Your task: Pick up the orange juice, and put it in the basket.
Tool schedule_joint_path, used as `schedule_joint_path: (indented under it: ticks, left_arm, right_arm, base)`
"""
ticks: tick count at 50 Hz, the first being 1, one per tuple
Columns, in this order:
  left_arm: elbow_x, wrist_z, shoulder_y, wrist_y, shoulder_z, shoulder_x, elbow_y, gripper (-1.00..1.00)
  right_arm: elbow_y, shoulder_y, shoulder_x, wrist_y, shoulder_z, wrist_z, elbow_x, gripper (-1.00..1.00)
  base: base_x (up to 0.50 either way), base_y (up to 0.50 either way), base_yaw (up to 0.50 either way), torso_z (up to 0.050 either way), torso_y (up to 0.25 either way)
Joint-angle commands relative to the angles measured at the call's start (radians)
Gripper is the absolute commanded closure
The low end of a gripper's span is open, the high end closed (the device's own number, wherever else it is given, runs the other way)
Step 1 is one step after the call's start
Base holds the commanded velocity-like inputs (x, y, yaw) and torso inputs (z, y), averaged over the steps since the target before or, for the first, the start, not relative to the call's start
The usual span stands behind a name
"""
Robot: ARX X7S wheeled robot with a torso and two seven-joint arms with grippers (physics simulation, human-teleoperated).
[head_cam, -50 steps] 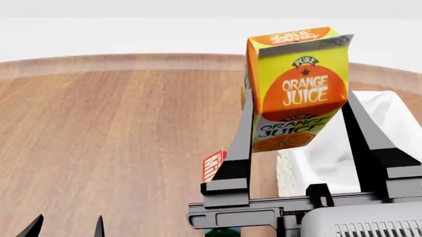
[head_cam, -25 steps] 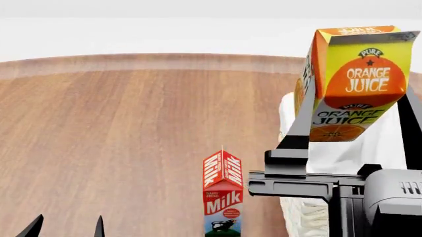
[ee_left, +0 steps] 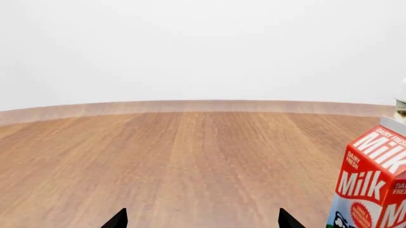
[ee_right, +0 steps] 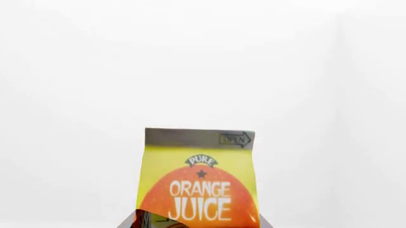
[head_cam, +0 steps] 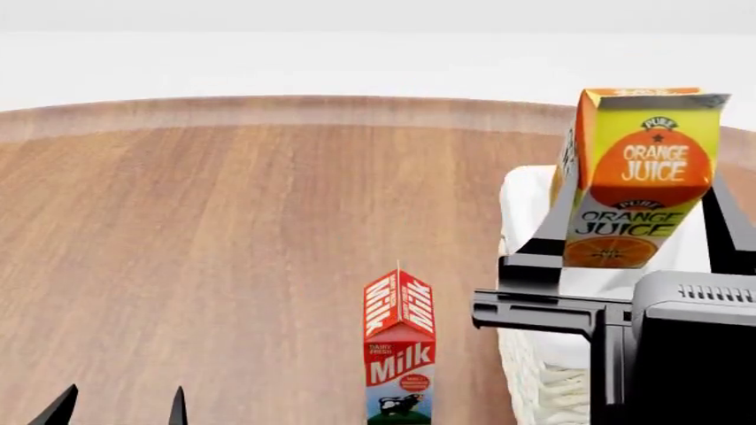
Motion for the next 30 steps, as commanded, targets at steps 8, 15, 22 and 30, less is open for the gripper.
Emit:
schedule_joint_path:
  ticks: [8, 15, 22, 30]
  left_arm:
    - [-0.002, -0.002, -0.001, 0.004, 0.004, -0.003, -0.004, -1.00]
    - [-0.003, -0.004, -0.003, 0.004, 0.005, -0.003, -0.004, -1.00]
    - [-0.005, -0.005, -0.002, 0.004, 0.006, -0.005, -0.002, -1.00]
    - [-0.006, -0.006, -0.003, 0.004, 0.008, -0.006, -0.003, -1.00]
  right_arm:
    - [0.155, 0.066, -0.075, 0.041, -0.004, -0.068, -0.054, 1.00]
    - [0.192, 0.077, -0.082, 0.045, 0.001, -0.077, -0.055, 1.00]
    - [0.196, 0.091, -0.088, 0.061, 0.002, -0.075, -0.056, 1.00]
    - [0.255, 0.096, -0.121, 0.061, -0.018, -0.101, -0.076, 1.00]
  base:
    - [0.00, 0.00, 0.00, 0.000, 0.001]
    - [0.00, 0.00, 0.00, 0.000, 0.000]
    - [0.00, 0.00, 0.00, 0.001, 0.001]
    - [0.00, 0.00, 0.00, 0.000, 0.000]
